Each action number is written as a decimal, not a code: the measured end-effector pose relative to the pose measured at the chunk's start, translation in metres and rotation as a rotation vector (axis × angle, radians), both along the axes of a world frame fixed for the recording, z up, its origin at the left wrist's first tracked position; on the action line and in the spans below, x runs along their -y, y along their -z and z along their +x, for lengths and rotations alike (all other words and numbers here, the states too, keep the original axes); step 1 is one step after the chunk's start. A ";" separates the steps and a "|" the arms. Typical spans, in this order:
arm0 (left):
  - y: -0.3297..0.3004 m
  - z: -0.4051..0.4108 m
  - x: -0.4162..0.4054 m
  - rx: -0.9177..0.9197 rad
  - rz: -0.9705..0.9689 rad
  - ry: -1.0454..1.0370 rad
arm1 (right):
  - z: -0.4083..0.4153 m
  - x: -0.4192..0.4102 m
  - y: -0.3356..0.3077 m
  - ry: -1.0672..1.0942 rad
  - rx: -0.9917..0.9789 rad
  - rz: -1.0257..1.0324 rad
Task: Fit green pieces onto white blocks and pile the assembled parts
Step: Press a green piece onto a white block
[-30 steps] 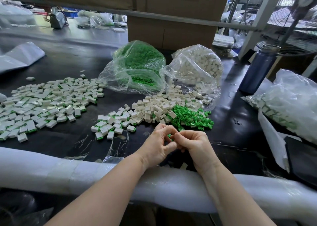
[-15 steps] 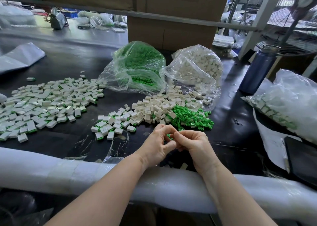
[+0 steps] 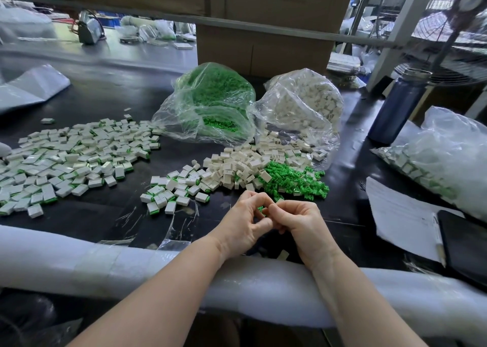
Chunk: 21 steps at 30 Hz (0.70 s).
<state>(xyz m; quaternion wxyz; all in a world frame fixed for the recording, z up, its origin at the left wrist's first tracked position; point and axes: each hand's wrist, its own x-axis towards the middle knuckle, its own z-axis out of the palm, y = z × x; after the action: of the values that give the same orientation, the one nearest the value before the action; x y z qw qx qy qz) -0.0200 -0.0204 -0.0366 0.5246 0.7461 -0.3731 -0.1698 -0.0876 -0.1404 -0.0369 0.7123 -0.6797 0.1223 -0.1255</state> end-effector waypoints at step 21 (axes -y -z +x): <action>0.001 0.003 -0.001 -0.033 -0.050 -0.170 | 0.000 -0.002 0.001 0.173 0.060 -0.120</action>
<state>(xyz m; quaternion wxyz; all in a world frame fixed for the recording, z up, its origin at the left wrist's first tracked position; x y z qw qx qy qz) -0.0168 -0.0198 -0.0381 0.5618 0.7587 -0.3041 -0.1274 -0.0872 -0.1386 -0.0377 0.6602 -0.7038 0.1514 -0.2141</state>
